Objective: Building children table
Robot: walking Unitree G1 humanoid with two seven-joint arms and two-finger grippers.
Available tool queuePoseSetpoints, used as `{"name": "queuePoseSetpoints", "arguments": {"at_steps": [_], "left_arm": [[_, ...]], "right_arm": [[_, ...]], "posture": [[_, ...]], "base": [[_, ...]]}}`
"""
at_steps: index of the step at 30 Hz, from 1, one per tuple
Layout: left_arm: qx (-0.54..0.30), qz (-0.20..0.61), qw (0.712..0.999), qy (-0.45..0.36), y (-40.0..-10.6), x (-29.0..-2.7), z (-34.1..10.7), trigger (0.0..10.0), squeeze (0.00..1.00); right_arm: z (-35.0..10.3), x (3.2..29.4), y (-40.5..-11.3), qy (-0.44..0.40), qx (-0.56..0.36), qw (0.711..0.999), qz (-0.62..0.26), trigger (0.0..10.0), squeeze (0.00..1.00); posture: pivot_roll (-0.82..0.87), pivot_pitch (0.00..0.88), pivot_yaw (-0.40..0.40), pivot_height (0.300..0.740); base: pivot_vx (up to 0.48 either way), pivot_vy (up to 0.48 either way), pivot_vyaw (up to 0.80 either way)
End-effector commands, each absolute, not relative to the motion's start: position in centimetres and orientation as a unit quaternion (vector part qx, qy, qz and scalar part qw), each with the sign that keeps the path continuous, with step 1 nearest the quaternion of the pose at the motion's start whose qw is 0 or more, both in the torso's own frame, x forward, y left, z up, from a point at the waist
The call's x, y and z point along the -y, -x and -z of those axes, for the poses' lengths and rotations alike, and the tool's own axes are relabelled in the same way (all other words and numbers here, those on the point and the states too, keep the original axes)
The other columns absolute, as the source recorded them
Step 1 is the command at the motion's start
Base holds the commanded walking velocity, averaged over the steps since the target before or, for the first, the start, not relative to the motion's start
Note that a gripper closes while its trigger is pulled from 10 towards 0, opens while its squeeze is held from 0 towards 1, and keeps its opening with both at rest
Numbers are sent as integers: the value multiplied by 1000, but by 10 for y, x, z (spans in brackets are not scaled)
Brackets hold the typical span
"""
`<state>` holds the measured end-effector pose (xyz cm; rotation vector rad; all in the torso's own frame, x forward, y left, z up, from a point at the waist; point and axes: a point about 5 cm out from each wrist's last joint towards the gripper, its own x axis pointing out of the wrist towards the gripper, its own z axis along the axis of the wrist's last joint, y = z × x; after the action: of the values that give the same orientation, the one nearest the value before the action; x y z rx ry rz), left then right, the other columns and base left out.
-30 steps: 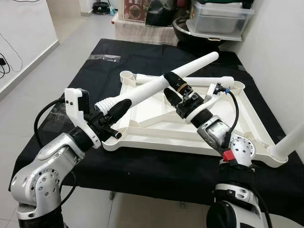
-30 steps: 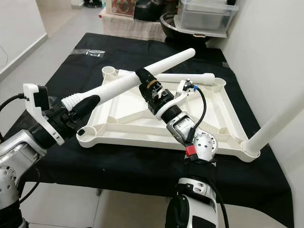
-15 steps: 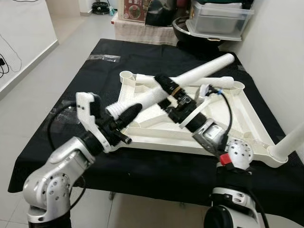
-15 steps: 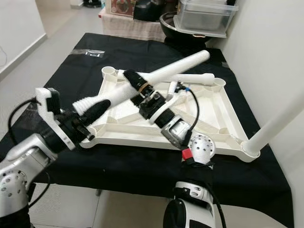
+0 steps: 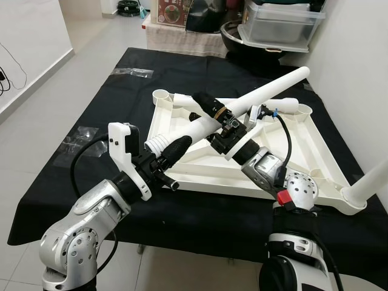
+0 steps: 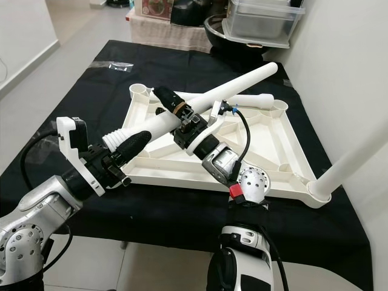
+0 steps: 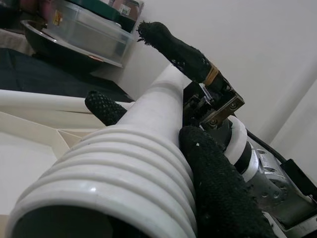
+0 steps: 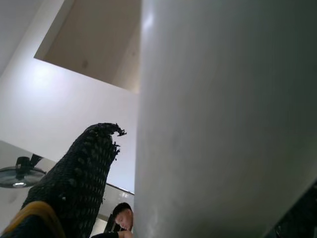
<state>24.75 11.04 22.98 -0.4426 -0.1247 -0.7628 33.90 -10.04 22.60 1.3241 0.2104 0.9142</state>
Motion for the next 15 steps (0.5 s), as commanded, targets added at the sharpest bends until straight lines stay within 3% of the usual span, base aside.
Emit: {"name": "queuePoseSetpoints", "arguments": {"at_steps": [1, 15], "left_arm": [[56, 424, 878, 213, -237, -91, -233, 10000, 0], [40, 428, 877, 214, -229, -86, -222, 10000, 0]], "right_arm": [[-232, 98, -341, -585, -95, 692, -412, 10000, 0], [-234, 100, -343, -575, -96, 696, -419, 10000, 0]], "posture": [[86, 98, -121, 740], [83, 74, -121, 740]], "base": [[0, 0, 0], [0, 0, 0]]}}
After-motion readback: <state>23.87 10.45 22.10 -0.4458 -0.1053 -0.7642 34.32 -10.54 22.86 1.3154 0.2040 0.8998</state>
